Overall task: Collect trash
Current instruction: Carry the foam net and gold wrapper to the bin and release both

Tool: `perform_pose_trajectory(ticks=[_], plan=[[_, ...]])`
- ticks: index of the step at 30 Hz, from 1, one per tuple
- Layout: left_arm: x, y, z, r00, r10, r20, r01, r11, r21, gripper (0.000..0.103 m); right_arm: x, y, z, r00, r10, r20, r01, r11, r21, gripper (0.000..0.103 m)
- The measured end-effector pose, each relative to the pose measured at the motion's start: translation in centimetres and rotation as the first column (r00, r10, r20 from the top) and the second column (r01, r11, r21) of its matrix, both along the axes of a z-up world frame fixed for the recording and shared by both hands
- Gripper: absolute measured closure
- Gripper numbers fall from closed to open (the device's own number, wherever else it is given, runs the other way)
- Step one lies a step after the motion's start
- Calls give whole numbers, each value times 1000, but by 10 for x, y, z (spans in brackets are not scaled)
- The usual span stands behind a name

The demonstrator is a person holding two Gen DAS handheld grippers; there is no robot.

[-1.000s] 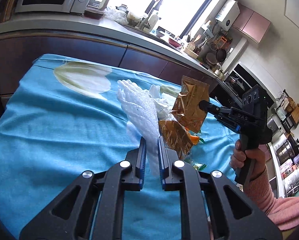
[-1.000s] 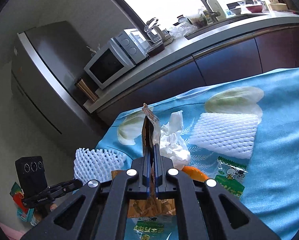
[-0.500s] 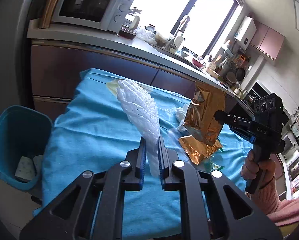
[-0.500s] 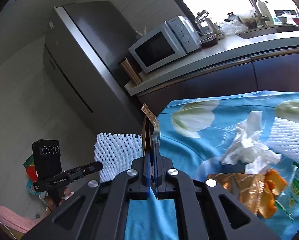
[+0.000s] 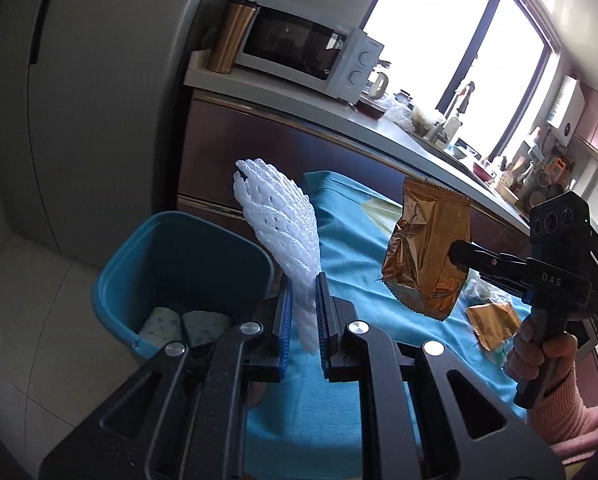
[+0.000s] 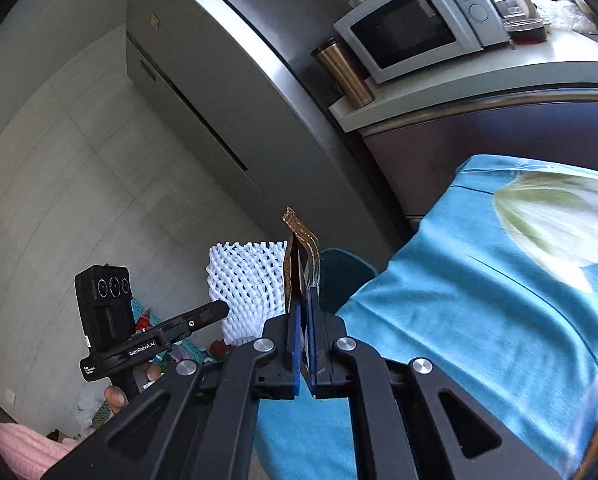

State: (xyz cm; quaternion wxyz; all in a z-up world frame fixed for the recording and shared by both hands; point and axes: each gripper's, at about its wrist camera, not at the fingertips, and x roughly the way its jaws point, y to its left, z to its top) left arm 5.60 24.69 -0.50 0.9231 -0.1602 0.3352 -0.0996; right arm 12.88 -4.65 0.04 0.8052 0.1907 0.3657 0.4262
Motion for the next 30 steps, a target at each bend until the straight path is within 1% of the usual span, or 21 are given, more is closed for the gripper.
perform_pose_trajectory(ticks=[6,12,16,20,25,29,30], plan=[[14,37,-22,995,86,-46,-85,996,25,91,23,51,-7,998,56,-32,-57,998,-31,101],[31,57,-48,985,135,-108,-131,990,43,91,44,92,-19,993,92,-77,-97,992,-75,101],[43,61,-63,978,152,-143,-143,987,70,91,54,110,-32,989,99,-114,-112,988,-110,101],[54,56,-77,971,156,-180,-143,986,81,91,64,126,-49,982,96,-163,-119,983,-137,99],[66,53,-90,963,167,-211,-149,984,100,91,74,142,-65,974,86,-208,-122,978,-168,98],[74,53,-98,958,171,-229,-154,984,88,89,78,154,-72,972,74,-225,-120,973,-199,96],[76,53,-100,958,170,-231,-155,984,83,87,80,156,-74,971,67,-229,-116,972,-205,96]])
